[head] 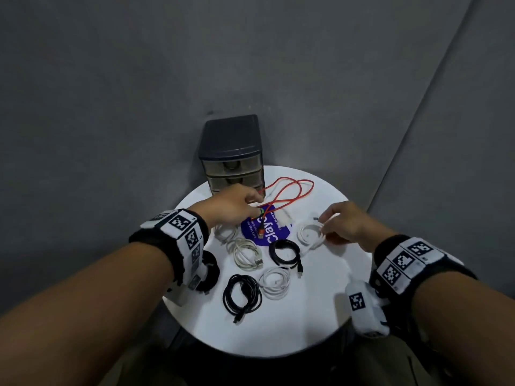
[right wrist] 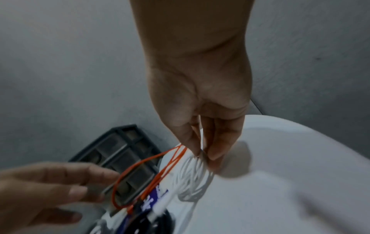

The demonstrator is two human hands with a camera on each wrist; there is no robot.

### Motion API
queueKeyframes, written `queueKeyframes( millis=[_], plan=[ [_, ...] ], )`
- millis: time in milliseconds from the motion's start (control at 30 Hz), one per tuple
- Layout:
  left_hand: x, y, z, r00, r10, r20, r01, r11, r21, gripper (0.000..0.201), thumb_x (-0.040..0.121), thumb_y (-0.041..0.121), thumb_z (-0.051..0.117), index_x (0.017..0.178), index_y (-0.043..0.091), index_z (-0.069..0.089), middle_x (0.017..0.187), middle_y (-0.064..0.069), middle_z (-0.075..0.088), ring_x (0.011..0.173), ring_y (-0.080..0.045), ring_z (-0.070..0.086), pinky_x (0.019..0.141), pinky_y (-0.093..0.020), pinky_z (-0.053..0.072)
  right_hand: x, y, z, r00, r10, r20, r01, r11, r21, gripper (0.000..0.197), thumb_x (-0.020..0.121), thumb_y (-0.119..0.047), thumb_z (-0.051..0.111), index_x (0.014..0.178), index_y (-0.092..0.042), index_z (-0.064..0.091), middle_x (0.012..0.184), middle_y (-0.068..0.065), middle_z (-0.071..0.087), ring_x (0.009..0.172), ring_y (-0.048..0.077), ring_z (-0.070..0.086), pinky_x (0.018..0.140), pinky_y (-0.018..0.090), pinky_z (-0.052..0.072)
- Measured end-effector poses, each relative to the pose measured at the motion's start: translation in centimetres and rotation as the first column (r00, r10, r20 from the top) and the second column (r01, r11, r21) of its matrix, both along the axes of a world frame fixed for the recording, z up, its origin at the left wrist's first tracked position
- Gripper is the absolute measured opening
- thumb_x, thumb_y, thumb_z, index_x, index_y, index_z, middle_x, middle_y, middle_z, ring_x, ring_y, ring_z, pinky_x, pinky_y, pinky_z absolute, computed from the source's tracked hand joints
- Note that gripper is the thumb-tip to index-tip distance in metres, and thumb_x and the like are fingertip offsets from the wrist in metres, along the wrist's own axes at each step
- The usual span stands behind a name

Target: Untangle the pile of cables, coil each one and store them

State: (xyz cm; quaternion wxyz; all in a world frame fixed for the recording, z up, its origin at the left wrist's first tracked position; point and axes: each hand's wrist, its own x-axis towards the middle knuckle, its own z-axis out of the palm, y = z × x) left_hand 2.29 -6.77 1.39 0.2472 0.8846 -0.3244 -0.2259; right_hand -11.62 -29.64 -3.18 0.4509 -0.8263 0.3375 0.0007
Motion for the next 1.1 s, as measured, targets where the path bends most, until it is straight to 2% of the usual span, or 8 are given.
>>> queueKeyframes(
  millis=[133,233,367,567,800,900,967,1100],
  plan=[
    [1.2,-0.1,-0.3,0.998,-0.060,0.009,0.059,0.992,0.110,0.043,0.097,0.028,0.067,0.139,0.024,0.059,0.144,-0.001,0.054,0.121,-0.018,0.055,0.092,-0.030,0.051,1.4,-0.6,-0.5,0.975,0.144,-0.169,-0.174,0.969,-0.176,0.013,0.080,-0.005,0.069,0.084,-0.017,0.066,0.082,0.004,0.069,0.086,0.029,0.068,0.081,0.040,0.060],
    [1.8,-0.3,-0.2,0.996,-0.091,0.014,0.088,0.983,0.160,0.046,0.098,0.029,0.065,0.142,0.022,0.055,0.148,-0.002,0.049,0.128,-0.019,0.050,0.099,-0.033,0.049,2.8,-1.1,0.1,0.947,0.214,-0.240,-0.283,0.908,-0.309,0.019,0.083,-0.012,0.068,0.095,-0.024,0.059,0.109,0.008,0.060,0.087,0.025,0.060,0.069,0.031,0.049],
    [2.3,-0.6,0.0,0.992,-0.120,-0.026,0.123,0.970,0.212,0.046,0.099,0.022,0.062,0.144,0.023,0.054,0.150,-0.001,0.048,0.131,-0.020,0.048,0.104,-0.038,0.049,4.6,-1.4,0.8,0.916,0.297,-0.270,-0.372,0.881,-0.292,0.053,0.088,-0.017,0.071,0.136,-0.031,0.051,0.141,0.012,0.045,0.118,0.030,0.053,0.088,0.031,0.043],
    [2.4,-1.0,0.3,0.988,-0.153,-0.024,0.153,0.946,0.287,0.053,0.099,0.022,0.059,0.150,0.019,0.047,0.152,-0.002,0.048,0.132,-0.020,0.049,0.103,-0.034,0.048,7.1,-0.8,1.1,0.907,0.360,-0.220,-0.385,0.919,-0.083,0.067,0.090,-0.008,0.068,0.149,-0.030,0.044,0.157,0.005,0.040,0.137,0.028,0.044,0.108,0.037,0.042],
    [2.0,-0.4,3.2,0.995,-0.092,-0.045,0.083,0.980,-0.180,0.038,0.097,0.010,0.063,0.135,0.012,0.063,0.123,0.002,0.064,0.112,-0.008,0.061,0.095,-0.021,0.046,7.6,-0.3,0.2,0.853,0.304,-0.424,-0.458,0.826,-0.328,0.058,0.088,-0.020,0.068,0.141,-0.033,0.049,0.144,0.010,0.035,0.130,0.035,0.043,0.107,0.044,0.043],
    [1.7,-0.2,4.7,0.998,-0.063,-0.030,0.048,0.929,-0.366,0.038,0.097,0.004,0.064,0.133,0.013,0.063,0.117,0.010,0.064,0.106,0.010,0.061,0.089,-0.007,0.046,7.5,0.0,0.2,0.916,0.294,-0.274,-0.381,0.854,-0.355,0.052,0.088,-0.011,0.066,0.132,-0.032,0.047,0.134,0.011,0.038,0.105,0.031,0.054,0.080,0.035,0.050],
    [1.7,-0.2,5.2,0.997,-0.062,0.053,0.077,0.920,-0.385,0.039,0.096,0.010,0.067,0.135,0.017,0.064,0.127,0.007,0.064,0.117,-0.001,0.060,0.099,-0.017,0.048,7.7,0.4,0.6,0.914,0.337,-0.225,-0.398,0.849,-0.347,0.057,0.089,-0.007,0.063,0.135,-0.034,0.043,0.131,0.012,0.039,0.095,0.028,0.056,0.069,0.029,0.046],
    [1.2,-0.2,5.1,0.984,-0.073,0.160,0.135,0.897,-0.420,0.044,0.095,0.012,0.067,0.138,0.020,0.062,0.127,0.007,0.061,0.106,-0.013,0.066,0.102,-0.038,0.052,8.0,2.5,0.7,0.832,0.430,-0.352,-0.536,0.788,-0.303,0.069,0.089,-0.011,0.067,0.145,-0.040,0.039,0.133,0.010,0.032,0.099,0.028,0.052,0.083,0.032,0.045]
  ],
)
